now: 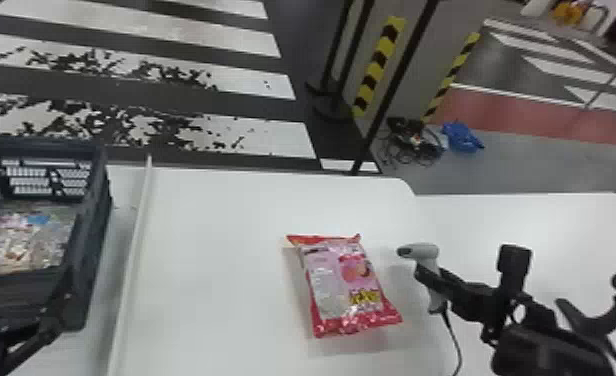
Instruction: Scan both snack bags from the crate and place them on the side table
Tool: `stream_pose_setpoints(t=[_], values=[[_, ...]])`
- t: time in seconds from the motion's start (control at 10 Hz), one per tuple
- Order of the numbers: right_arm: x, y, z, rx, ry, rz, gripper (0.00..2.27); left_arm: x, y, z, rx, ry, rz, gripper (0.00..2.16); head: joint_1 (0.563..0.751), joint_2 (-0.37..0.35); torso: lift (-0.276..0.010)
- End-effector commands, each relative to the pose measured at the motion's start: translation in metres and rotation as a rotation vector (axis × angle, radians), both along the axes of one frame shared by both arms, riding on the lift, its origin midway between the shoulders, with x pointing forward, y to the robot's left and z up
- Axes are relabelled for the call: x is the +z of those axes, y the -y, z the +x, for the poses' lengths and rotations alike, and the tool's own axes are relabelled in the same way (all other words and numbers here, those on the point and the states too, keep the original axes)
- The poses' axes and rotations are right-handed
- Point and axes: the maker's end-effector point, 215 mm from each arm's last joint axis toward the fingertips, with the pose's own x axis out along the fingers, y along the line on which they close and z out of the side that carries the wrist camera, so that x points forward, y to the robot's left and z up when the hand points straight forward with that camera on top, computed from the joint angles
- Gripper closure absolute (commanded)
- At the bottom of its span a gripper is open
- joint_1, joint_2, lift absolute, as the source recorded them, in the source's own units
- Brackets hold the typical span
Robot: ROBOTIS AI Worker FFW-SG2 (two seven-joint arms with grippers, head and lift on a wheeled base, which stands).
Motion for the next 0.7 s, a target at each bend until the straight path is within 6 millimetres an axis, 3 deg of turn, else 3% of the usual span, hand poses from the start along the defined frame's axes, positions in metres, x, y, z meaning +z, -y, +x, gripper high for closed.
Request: stream_pose_setpoints(t=[0.0,0.6], values=[[-0.005,0.001,0.001,0.005,-0.004,-0.012,2.24,-0.001,-0.001,0.000,0.001,-0.001,0.000,0.04,0.695,-0.350,-0.098],[-0.018,0.006,-0.003,0.000,-0.029,-0.014,2.24,-0.002,0.000,-0.001,-0.001,-0.003,0.001,0.04,0.695,-0.350,-0.098]])
